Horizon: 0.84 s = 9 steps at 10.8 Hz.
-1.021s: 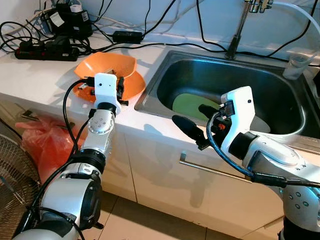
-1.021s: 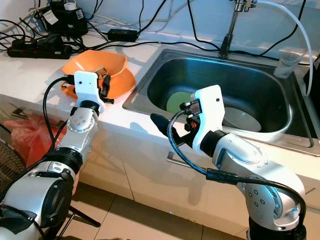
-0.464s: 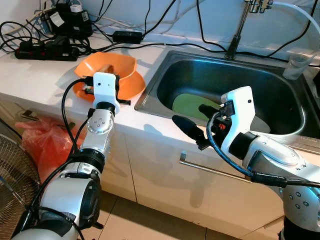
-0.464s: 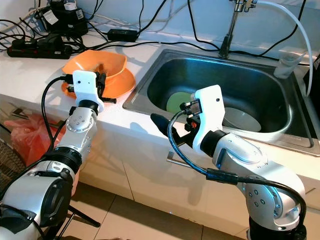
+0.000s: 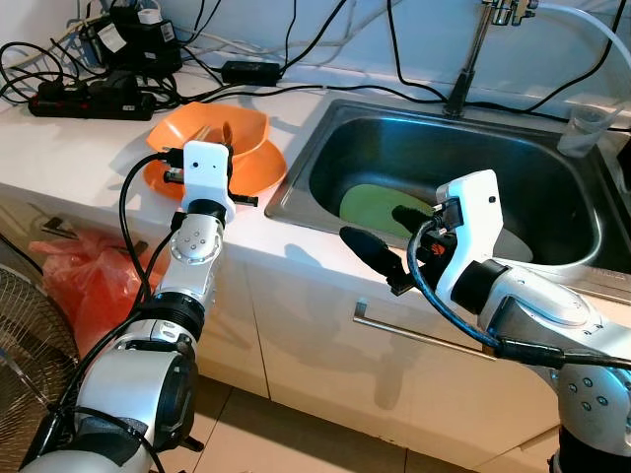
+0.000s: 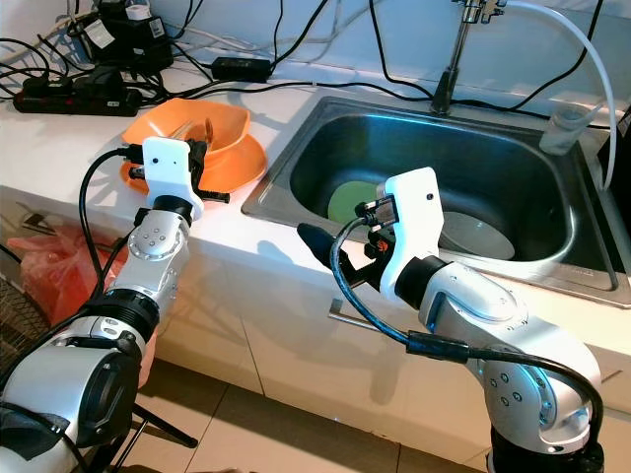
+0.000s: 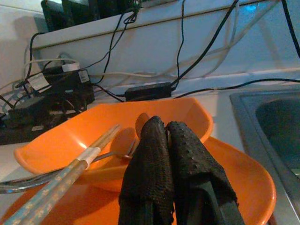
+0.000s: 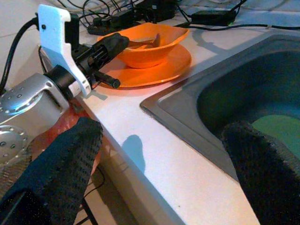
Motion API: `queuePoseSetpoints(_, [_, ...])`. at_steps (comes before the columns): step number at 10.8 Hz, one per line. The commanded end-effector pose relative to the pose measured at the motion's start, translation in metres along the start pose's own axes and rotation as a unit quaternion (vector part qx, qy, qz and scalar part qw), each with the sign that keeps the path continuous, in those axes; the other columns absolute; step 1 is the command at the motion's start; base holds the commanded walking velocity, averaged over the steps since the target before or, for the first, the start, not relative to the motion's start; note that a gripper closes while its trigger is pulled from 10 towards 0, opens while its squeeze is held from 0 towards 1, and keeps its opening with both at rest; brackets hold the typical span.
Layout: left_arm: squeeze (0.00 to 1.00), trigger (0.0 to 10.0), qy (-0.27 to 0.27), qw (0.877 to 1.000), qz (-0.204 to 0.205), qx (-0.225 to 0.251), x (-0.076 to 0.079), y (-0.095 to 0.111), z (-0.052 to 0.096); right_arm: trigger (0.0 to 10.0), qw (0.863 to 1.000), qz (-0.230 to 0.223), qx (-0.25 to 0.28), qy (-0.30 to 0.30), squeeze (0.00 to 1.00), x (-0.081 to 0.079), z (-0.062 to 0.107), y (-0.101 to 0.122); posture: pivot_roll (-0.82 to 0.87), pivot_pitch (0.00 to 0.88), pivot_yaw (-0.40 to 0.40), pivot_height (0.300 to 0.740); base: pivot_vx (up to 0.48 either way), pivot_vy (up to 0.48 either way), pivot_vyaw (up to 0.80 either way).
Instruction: Kitchen organization
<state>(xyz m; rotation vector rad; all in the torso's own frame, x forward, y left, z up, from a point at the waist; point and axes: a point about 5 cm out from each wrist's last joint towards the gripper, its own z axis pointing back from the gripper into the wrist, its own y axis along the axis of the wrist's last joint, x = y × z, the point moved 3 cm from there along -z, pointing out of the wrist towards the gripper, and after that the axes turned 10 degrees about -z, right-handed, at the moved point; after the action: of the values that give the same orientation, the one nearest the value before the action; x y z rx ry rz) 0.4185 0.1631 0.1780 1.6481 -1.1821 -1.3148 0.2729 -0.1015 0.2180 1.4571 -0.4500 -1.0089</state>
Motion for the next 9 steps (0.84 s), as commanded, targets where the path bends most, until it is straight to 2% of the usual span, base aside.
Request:
queuePoseSetpoints(1, [0.00,0.0,0.000,1.000,0.004,0.024,0.001,0.014,-0.006,10.0,1.000,0.003,0.007,-0.001,0.00,0.001,-0.001,0.004,-0.22,0.000,-0.003,0.740,0.000,0.000,0.00])
queuePoseSetpoints(5, [0.00,0.0,-0.011,0.995,0.004,0.095,0.005,0.047,-0.013,10.0,0.999,-0.017,0.026,0.025,0.00,-0.002,-0.012,0.009,-0.15,0.000,0.010,0.740,0.000,0.000,0.00])
queuePoseSetpoints(7, [0.00,0.0,-0.014,0.993,0.005,0.114,0.006,0.055,-0.013,10.0,0.999,-0.018,0.031,0.039,0.00,-0.004,-0.019,0.011,-0.12,0.000,0.021,0.740,0.000,0.000,0.00])
queuePoseSetpoints(9, [0.00,0.0,-0.032,0.990,0.010,0.137,0.012,0.066,-0.014,10.0,0.998,-0.015,0.039,0.049,0.00,-0.007,-0.026,0.013,-0.11,0.000,0.039,0.740,0.000,0.000,0.00])
